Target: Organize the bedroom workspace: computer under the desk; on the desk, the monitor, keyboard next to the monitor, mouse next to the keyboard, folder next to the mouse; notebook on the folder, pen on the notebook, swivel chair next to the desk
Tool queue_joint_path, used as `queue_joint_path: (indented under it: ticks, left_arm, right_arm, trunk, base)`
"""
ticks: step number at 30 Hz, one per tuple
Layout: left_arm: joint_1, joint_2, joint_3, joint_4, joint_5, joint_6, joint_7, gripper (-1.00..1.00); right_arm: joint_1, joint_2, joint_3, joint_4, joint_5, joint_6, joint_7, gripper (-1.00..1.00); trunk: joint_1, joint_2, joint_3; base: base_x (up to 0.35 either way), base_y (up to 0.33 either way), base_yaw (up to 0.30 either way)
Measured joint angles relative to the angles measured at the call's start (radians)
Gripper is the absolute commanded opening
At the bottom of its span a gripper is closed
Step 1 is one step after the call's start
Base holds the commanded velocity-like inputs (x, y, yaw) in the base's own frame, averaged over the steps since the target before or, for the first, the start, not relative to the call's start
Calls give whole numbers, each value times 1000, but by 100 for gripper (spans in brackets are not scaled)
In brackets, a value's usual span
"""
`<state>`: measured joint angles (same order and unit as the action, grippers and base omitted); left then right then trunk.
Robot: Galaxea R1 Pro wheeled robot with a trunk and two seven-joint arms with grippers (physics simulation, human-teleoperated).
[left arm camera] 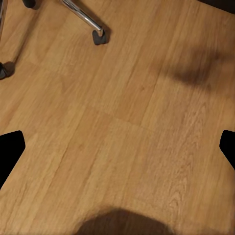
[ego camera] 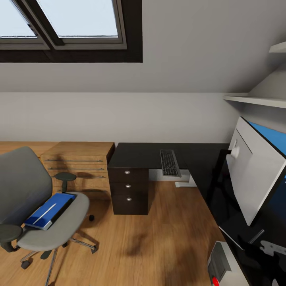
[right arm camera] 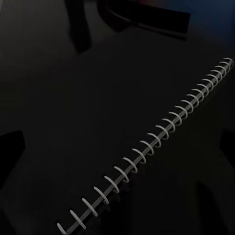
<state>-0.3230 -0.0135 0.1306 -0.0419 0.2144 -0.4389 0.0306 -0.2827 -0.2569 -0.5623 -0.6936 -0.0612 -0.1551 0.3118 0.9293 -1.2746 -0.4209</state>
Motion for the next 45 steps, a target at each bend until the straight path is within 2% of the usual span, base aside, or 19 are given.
queue_joint_path:
  ticks: [22,45]
  left_arm:
    - [0,0,0,0,1,0,0,100]
    - [0,0,2,0,2,0,1,100]
  right_arm:
    - [0,0,1,4,0,-18,-2,100]
    - [0,0,3,9,1,-15,-19,100]
  trunk:
    - [0,0,0]
    - [0,0,0]
  base:
    - [1,0,0]
    - [65,0,0]
